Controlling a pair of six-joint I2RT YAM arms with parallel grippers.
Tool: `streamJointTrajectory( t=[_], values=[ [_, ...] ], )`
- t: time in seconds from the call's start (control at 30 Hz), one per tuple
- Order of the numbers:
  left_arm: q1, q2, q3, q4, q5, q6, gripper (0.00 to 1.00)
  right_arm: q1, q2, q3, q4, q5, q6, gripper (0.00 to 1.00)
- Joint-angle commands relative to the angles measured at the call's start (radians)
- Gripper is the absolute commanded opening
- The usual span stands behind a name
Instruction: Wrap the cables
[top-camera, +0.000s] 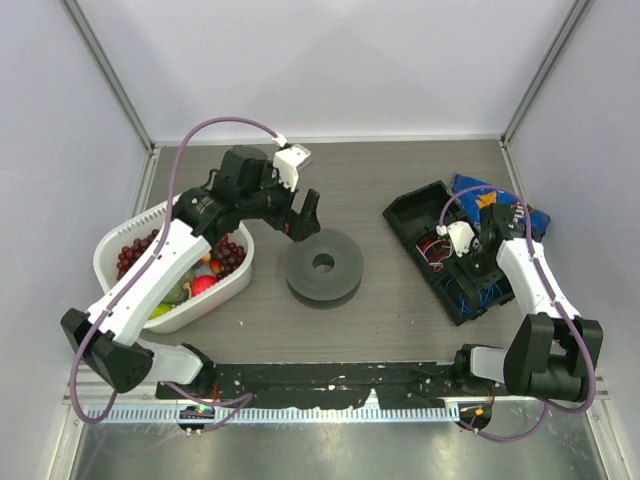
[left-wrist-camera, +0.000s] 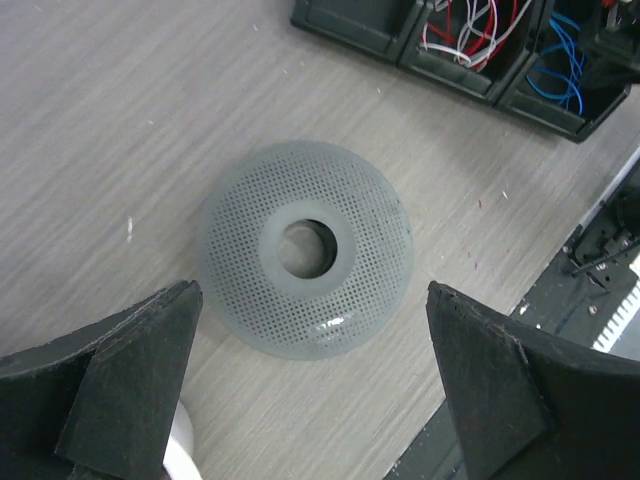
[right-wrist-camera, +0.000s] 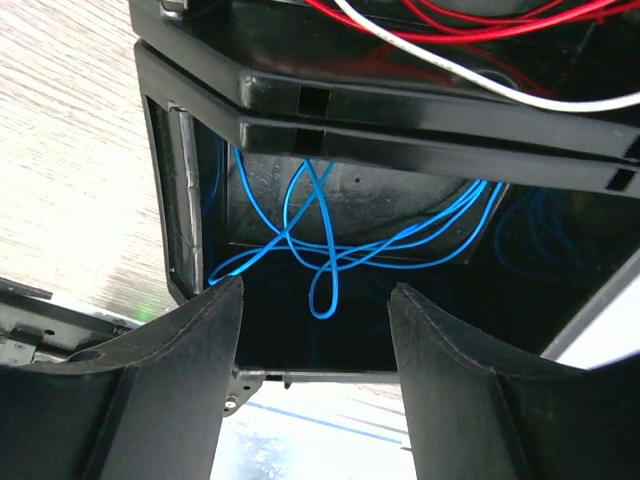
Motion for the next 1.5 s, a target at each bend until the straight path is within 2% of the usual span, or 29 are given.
streamJointTrajectory(
  t=[0.0, 0.1, 0.13, 0.23, 0.3, 0.33, 0.37, 0.47, 0.6, 0.83, 0.97, 1.03, 1.1, 1.17, 1.2, 1.23, 1.27, 1.3, 1.33, 1.47],
  values=[
    [-0.001, -0.072, -0.026, 0.148, -0.105, -0.022, 1.0, -0.005, 0.017, -0.037, 0.109, 0.006, -0.012, 0.63],
    [-0.001, -0.078, -0.026, 0.128, -0.108, -0.008, 1.0, -0.005, 0.012, -0.066, 0.155, -0.01, -0.01, 0.53],
    [0.0, -0.083, -0.029, 0.128, -0.107, -0.002, 1.0, -0.005, 0.008, -0.072, 0.167, -0.004, -0.012, 0.44],
    [-0.001, -0.089, -0.041, 0.127, -0.111, 0.005, 1.0, -0.005, -0.032, -0.074, 0.149, -0.001, -0.012, 0.28],
    [-0.001, -0.09, -0.05, 0.128, -0.113, 0.0, 1.0, -0.005, -0.073, -0.016, 0.082, -0.02, 0.0, 0.15],
    [-0.001, -0.09, -0.05, 0.13, -0.113, -0.003, 1.0, -0.005, -0.086, 0.021, 0.022, -0.054, 0.004, 0.05],
    [0.0, -0.086, -0.056, 0.133, -0.11, -0.008, 1.0, -0.005, -0.112, 0.096, -0.003, -0.069, 0.011, 0.01],
    [-0.001, -0.066, -0.053, 0.131, -0.108, -0.026, 1.0, -0.005, -0.143, 0.25, -0.128, -0.167, 0.017, 0.01],
    [-0.001, -0.049, -0.038, 0.117, -0.13, -0.032, 0.99, -0.005, -0.161, 0.48, -0.211, -0.35, 0.016, 0.01],
    [0.036, -0.026, 0.017, 0.059, -0.159, -0.06, 0.99, -0.005, 0.006, 0.977, -0.247, -0.641, 0.105, 0.01],
    [0.131, -0.018, 0.034, 0.05, -0.086, -0.116, 0.99, 0.003, 0.055, 1.138, -0.06, -0.735, 0.292, 0.01],
    [0.192, -0.023, 0.033, 0.065, 0.003, -0.146, 0.99, 0.009, 0.075, 1.196, 0.076, -0.78, 0.416, 0.01],
    [0.237, -0.026, 0.031, 0.085, 0.072, -0.17, 1.0, 0.01, 0.093, 1.221, 0.272, -0.819, 0.587, 0.01],
    [0.26, -0.037, 0.027, 0.11, 0.108, -0.183, 1.0, 0.012, 0.106, 1.21, 0.585, -0.844, 0.787, 0.01],
    [0.266, -0.041, 0.022, 0.122, 0.108, -0.187, 1.0, 0.012, 0.115, 1.198, 0.683, -0.849, 0.933, 0.01],
    [0.272, -0.049, 0.02, 0.134, 0.106, -0.19, 0.99, 0.012, 0.124, 1.195, 0.848, -0.863, 0.998, 0.01],
    [0.28, -0.05, 0.02, 0.143, 0.108, -0.199, 1.0, 0.013, 0.151, 1.203, 0.915, -0.866, 1.142, 0.01],
    [0.287, -0.052, 0.02, 0.149, 0.108, -0.204, 1.0, 0.021, 0.167, 1.21, 1.016, -0.864, 1.196, 0.01],
    [0.295, -0.054, 0.023, 0.157, 0.111, -0.213, 1.0, 0.036, 0.213, 1.253, 1.054, -0.858, 1.287, 0.01],
    [0.316, -0.079, -0.004, 0.214, 0.169, -0.224, 1.0, 0.11, 0.32, 1.371, 1.036, -0.844, 1.356, 0.01]
  ],
)
